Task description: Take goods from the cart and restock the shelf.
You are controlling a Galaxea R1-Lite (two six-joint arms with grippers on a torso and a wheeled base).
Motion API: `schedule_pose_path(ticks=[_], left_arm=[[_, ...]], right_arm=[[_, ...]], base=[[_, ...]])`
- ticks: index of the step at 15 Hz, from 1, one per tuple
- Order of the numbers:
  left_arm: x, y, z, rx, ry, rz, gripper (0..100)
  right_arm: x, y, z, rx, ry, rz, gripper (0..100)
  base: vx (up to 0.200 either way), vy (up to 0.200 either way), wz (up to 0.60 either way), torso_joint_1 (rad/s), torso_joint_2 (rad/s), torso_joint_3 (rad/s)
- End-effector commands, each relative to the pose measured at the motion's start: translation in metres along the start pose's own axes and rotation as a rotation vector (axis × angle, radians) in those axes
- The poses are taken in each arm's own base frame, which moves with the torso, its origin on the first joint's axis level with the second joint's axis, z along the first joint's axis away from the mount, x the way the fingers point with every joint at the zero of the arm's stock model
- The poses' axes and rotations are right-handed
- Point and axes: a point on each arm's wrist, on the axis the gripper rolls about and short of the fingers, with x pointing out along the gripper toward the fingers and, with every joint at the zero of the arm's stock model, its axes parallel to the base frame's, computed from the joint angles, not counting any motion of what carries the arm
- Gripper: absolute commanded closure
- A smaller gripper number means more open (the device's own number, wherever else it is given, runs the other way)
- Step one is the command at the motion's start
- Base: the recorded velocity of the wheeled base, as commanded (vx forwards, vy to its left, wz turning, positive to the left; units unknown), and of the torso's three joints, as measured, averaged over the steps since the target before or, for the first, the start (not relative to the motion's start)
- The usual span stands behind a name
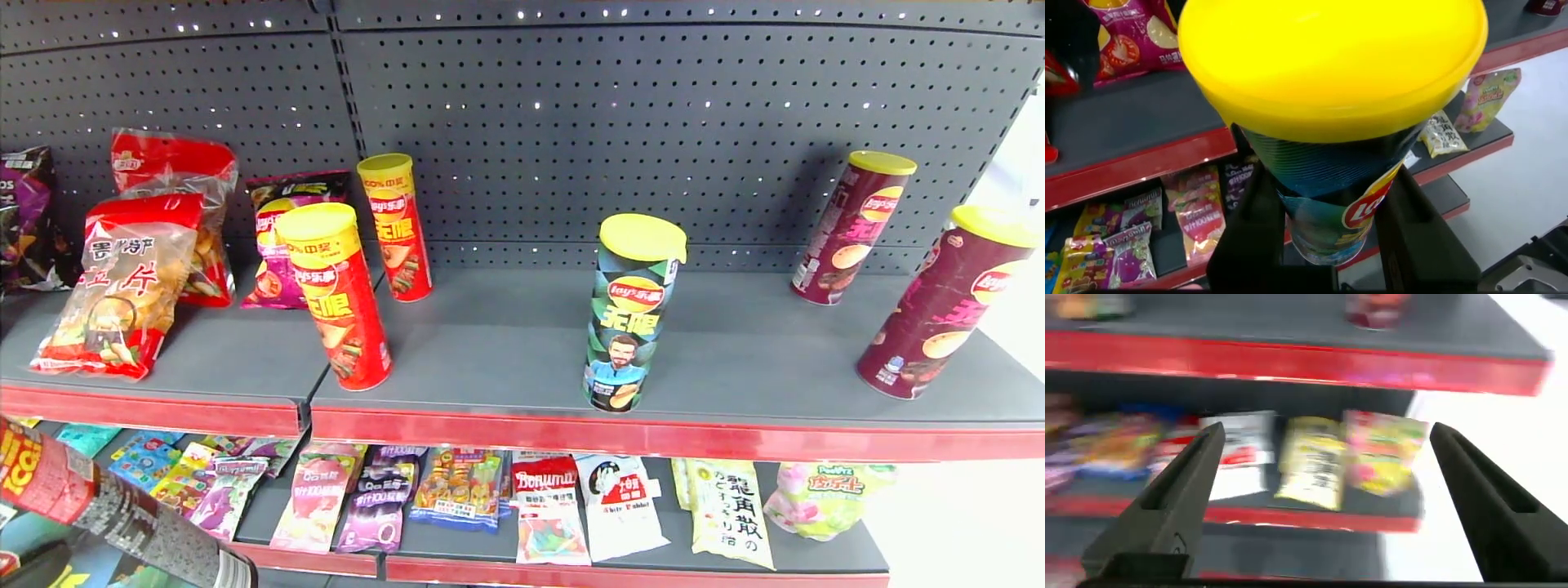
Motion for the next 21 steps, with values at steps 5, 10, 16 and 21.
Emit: schedule_pose_path(ticks=[5,10,16,21], left_arm=[[-0.008,-0.003,-0.004,-0.002,-0.037,0.003,100],[-0.015,-0.007,-0.016,-0.013,-0.057,0.006,100],[-0.015,-0.007,-0.011,-0.007,-0.068,0.004,100],[-0.012,-0.005,-0.006,-0.011,-0.058,0.005,100]], right_arm=[[0.0,0.003,-0.005,0.1,-0.027,0.059,0],[-0.005,0.005,-0.011,0.046,-0.088,0.057,0],[-0.005,0.004,-0.011,0.046,-0.088,0.043,0],[-0.005,0.004,-0.011,0.044,-0.088,0.044,0]], base=[[0.0,0.0,0.0,0.0,0.0,0.0],[0.0,0.0,0.0,0.0,0.0,0.0],[0.0,0.0,-0.2,0.002,0.0,-0.001],[0.0,0.0,-0.6,0.004,0.0,0.0]])
